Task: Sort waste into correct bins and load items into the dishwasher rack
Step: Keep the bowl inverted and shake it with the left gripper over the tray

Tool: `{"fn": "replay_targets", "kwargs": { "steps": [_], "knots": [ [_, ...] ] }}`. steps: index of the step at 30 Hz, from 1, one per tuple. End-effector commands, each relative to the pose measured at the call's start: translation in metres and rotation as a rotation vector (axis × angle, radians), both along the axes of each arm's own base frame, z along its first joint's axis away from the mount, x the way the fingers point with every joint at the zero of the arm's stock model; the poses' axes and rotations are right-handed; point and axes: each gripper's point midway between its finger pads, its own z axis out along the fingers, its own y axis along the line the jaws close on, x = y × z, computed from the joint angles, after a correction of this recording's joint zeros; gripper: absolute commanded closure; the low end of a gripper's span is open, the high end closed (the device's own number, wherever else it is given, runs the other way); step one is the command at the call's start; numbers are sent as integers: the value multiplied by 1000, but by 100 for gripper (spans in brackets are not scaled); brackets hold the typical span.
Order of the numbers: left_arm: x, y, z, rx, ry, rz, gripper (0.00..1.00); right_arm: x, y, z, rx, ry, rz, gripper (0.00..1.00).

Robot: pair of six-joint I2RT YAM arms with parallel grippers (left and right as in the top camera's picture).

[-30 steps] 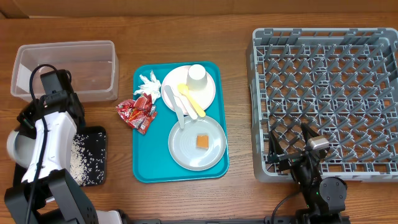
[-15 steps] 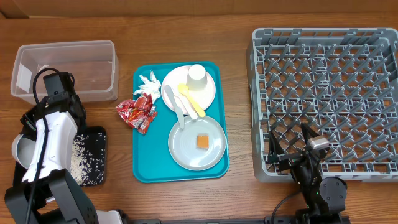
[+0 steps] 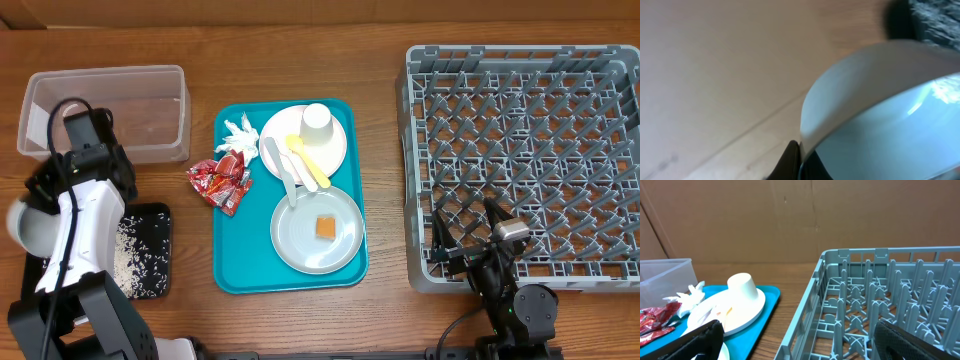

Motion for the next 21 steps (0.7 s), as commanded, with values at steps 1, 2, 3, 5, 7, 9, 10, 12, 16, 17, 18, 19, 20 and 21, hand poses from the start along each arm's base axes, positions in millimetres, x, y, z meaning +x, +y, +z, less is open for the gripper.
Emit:
{"fn": "replay_targets", "kwargs": {
  "steps": [1, 2, 3, 5, 7, 9, 10, 12, 16, 17, 18, 19, 20, 21],
  "knots": [
    [4, 8, 40, 169, -65, 76, 96, 0, -1, -2, -3, -6, -9, 0],
    [7, 10, 49, 198, -103, 86, 96, 0, -1, -2, -3, -6, -9, 0],
    [8, 11, 56, 218, -117, 93, 96, 0, -1, -2, -3, -6, -9, 0],
    [10, 12, 61, 227, -90, 85, 96, 0, -1, -2, -3, -6, -9, 0],
    [8, 11, 61, 227, -27, 84, 96, 0, -1, -2, -3, -6, -9, 0],
    [7, 11, 62, 230, -24, 87, 96, 0, -1, -2, -3, -6, -9, 0],
    [6, 11, 62, 231, -20, 91, 96, 0, -1, -2, -3, -6, -9, 0],
    [3, 10, 60, 230, 13, 98, 96, 0, -1, -2, -3, -6, -9, 0],
    [-3, 9, 57, 223, 69, 106, 96, 0, -1, -2, -3, -6, -9, 0],
    [-4, 9, 56, 224, 69, 111, 96, 0, -1, -2, -3, -6, -9, 0],
    [-5, 8, 56, 226, 72, 115, 96, 0, -1, -2, -3, -6, -9, 0],
    [-6, 8, 56, 226, 69, 117, 96, 0, -1, -2, -3, -6, -9, 0],
    [-6, 8, 56, 227, 62, 119, 96, 0, -1, -2, -3, -6, -9, 0],
    [-6, 8, 56, 227, 61, 119, 96, 0, -1, -2, -3, -6, -9, 0]
  ]
}}
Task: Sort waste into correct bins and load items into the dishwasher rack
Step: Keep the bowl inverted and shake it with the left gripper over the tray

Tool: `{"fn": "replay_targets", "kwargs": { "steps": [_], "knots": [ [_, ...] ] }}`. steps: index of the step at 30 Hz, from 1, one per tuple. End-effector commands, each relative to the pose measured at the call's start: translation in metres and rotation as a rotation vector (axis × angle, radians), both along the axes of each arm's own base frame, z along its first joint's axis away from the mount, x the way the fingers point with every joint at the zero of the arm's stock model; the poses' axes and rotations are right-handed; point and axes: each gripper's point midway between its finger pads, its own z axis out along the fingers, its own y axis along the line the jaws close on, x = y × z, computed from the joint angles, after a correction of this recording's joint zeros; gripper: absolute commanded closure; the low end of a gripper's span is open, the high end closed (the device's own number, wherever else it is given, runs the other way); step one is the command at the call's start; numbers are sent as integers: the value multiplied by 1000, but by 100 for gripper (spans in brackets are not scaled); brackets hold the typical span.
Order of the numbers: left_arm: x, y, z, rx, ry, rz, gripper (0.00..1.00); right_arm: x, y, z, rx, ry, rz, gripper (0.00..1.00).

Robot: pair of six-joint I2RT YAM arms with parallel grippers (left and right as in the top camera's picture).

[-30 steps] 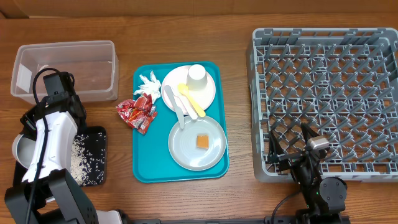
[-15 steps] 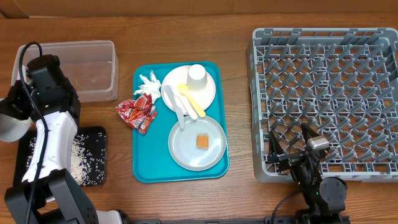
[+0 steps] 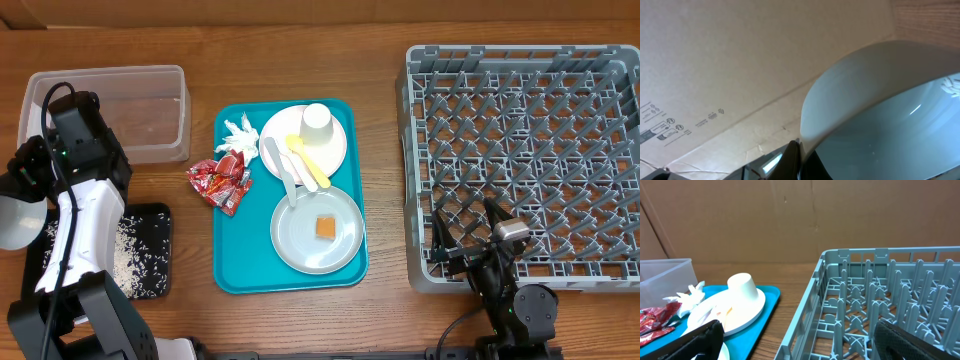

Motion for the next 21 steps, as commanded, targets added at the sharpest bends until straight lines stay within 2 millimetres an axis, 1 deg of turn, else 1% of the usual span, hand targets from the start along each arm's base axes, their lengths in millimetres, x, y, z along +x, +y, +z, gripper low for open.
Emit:
{"fn": "replay_targets", "kwargs": {
  "steps": [1, 9, 11, 13, 16, 18, 21],
  "knots": [
    [-1, -2, 5, 21, -5, 19, 96, 0, -1, -2, -3, -6, -8, 0],
    [-6, -3, 5, 40, -28, 43, 96, 0, -1, -2, -3, -6, -8, 0],
    [-9, -5, 0, 36, 5, 44, 96, 0, -1, -2, -3, -6, -8, 0],
    [-11, -10, -9, 19, 63, 31, 96, 0, -1, -2, -3, -6, -8, 0],
    [-9, -21, -22, 6, 109, -2, 96, 0, -1, -2, -3, -6, -8, 0],
    [-6, -26, -26, 7, 105, -18, 96, 0, -1, -2, -3, -6, -8, 0],
    [-2, -29, -25, 17, 54, -29, 96, 0, -1, -2, -3, -6, -8, 0]
  ]
}}
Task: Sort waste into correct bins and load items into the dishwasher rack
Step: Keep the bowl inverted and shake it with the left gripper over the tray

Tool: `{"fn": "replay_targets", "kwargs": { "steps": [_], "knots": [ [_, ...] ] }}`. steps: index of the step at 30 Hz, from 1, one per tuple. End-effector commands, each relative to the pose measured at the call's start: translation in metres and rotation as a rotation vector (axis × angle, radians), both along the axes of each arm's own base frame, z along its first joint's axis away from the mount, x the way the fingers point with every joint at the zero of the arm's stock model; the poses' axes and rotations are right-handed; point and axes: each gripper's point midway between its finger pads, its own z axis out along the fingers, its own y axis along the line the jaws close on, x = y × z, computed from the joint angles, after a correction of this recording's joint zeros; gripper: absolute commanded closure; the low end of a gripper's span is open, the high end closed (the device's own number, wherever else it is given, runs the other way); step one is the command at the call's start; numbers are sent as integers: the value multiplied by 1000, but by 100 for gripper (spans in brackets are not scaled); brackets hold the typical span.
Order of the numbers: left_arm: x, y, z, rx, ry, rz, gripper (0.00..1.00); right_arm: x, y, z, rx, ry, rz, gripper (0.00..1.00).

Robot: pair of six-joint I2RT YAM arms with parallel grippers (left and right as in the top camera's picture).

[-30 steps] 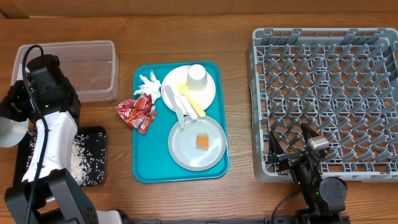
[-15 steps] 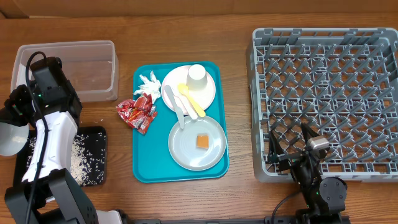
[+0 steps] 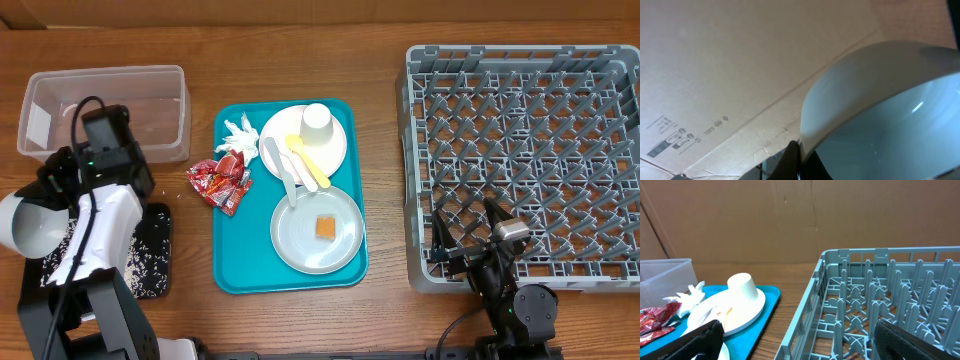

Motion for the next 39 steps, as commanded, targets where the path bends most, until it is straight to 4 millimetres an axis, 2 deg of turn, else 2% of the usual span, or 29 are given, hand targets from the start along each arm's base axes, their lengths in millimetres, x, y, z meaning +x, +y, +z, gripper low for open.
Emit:
{"fn": "replay_targets", "kwargs": {
  "steps": [1, 6, 10, 14, 17, 18, 20, 21, 23, 26, 27, 29, 33, 39],
  "knots": [
    [2, -3, 2, 21, -58, 4, 96, 0, -1, -2, -3, -5, -8, 0],
    [-4, -4, 4, 36, 2, 25, 96, 0, -1, -2, -3, -5, -8, 0],
    [0, -5, 0, 24, -45, 7, 96, 0, -1, -2, -3, -5, -8, 0],
    [-4, -11, -10, -5, 94, -17, 96, 0, -1, -2, -3, -5, -8, 0],
    [2, -11, -7, 23, -68, -11, 96, 0, -1, -2, -3, -5, -8, 0],
    [2, -13, -9, 13, -47, -20, 96, 0, -1, -2, -3, -5, -8, 0],
    [0, -15, -15, -25, 111, -45, 96, 0, -1, -2, -3, -5, -8, 0],
    [2, -14, -14, -23, 111, -48, 96, 0, -1, -2, -3, -5, -8, 0],
    [11, -15, -7, 10, -69, -48, 96, 0, -1, -2, -3, -5, -8, 0],
    [11, -20, -11, -17, 86, -76, 96, 0, -1, -2, -3, -5, -8, 0],
    [12, -19, -10, -15, 71, -76, 96, 0, -1, -2, -3, -5, -8, 0],
    [18, -18, -5, 8, -82, -70, 96, 0, -1, -2, -3, -5, -8, 0],
    [19, -18, -4, 14, -123, -68, 96, 0, -1, -2, -3, -5, -8, 0],
    [34, -18, 5, 33, -368, -88, 96, 0, -1, -2, -3, -5, -8, 0]
  ]
}}
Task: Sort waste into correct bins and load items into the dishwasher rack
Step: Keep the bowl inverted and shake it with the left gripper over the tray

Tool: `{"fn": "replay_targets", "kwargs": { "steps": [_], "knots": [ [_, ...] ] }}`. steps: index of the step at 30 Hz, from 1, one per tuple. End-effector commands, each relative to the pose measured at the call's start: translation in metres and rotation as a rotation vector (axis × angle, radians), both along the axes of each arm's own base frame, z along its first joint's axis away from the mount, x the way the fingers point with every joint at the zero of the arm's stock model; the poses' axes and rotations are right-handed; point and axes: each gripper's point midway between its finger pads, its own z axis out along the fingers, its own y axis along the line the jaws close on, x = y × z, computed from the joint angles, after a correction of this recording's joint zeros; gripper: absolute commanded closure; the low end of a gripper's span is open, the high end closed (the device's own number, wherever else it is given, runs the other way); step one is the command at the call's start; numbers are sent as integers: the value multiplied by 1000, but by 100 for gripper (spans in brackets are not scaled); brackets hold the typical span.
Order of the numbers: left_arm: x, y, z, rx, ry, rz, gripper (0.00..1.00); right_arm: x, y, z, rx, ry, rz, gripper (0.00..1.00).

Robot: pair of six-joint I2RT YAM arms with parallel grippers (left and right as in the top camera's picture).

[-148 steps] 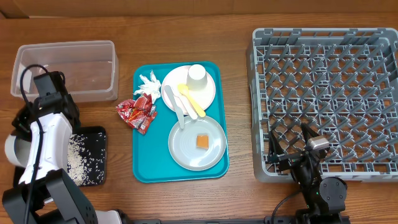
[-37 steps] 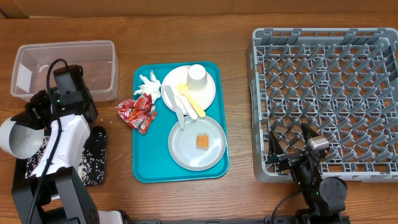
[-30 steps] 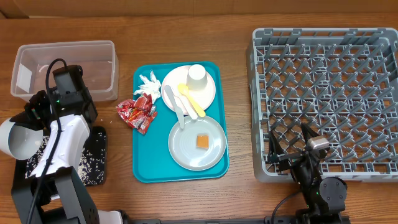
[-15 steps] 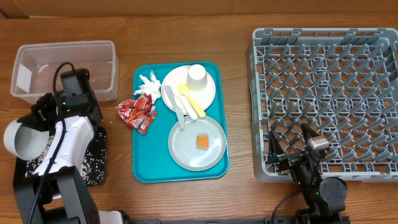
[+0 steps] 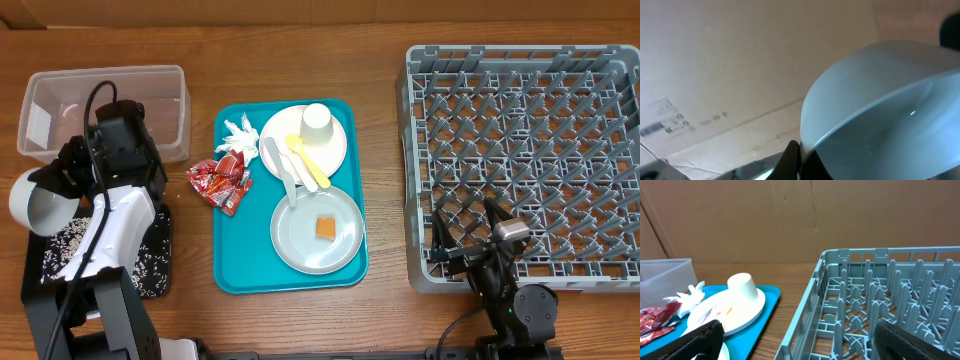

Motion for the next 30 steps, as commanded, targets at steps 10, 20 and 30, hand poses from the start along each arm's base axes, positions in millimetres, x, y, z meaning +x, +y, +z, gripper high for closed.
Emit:
{"fn": "replay_targets", "kwargs": {
  "steps": [10, 20, 30],
  "knots": [
    [13, 1, 29, 66, -429, 16, 96, 0, -1, -2, -3, -6, -8, 0],
    [-5, 24, 28, 80, -424, 89, 96, 0, -1, -2, -3, -6, -8, 0],
    [-26, 56, 25, 78, -453, 149, 96, 0, -1, -2, -3, -6, -8, 0]
  ]
}}
